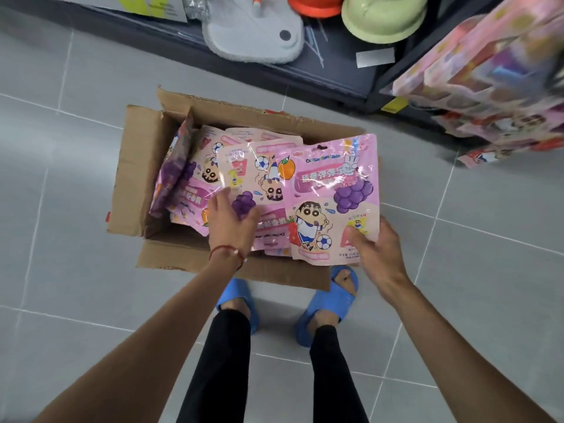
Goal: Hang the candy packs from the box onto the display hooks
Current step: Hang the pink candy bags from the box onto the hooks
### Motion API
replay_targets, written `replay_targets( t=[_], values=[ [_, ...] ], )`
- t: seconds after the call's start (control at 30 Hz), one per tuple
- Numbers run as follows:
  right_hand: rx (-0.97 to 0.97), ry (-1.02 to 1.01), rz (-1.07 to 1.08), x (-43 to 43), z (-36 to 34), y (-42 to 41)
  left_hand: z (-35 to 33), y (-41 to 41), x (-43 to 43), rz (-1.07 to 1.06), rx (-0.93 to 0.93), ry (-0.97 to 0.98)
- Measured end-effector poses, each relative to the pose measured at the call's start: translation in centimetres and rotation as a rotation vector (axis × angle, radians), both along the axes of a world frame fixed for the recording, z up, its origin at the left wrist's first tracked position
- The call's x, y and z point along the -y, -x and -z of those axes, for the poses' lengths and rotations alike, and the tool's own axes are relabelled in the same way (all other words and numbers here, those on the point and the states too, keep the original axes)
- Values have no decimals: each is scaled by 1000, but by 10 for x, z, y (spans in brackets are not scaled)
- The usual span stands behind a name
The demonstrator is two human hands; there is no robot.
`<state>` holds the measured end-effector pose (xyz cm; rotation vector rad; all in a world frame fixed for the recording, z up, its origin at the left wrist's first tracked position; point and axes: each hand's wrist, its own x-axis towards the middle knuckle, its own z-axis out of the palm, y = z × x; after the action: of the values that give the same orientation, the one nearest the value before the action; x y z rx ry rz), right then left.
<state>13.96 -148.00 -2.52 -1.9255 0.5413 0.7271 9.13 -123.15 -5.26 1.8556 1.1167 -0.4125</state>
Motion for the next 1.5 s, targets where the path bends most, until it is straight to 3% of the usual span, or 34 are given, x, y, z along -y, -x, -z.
replay_targets(
  t=[0.1,0.2,0.4,0.57,0.73,0.9,1.27,1.5],
  values=[
    [2,-9,59,7,16,3,16,-24,-12,191,121,-136],
    [-5,-37,128,7,25,9,25,-60,-29,369,138,-149],
    [-16,-42,248,-2,40,27,28,-115,-49,771,-128,-207],
    [0,-15,340,-17,41,35,15,-113,-51,819,-226,-280],
    [-1,-26,383,-25,22,42,-12,-86,-62,616,-227,-20],
    [-24,-68,363,-21,-22,46,-62,-56,-57,417,-209,33],
    [13,-155,276,58,-192,33,-238,-10,20,-275,245,258],
    [113,-220,323,114,-311,36,-362,6,88,-397,408,375]
  ],
)
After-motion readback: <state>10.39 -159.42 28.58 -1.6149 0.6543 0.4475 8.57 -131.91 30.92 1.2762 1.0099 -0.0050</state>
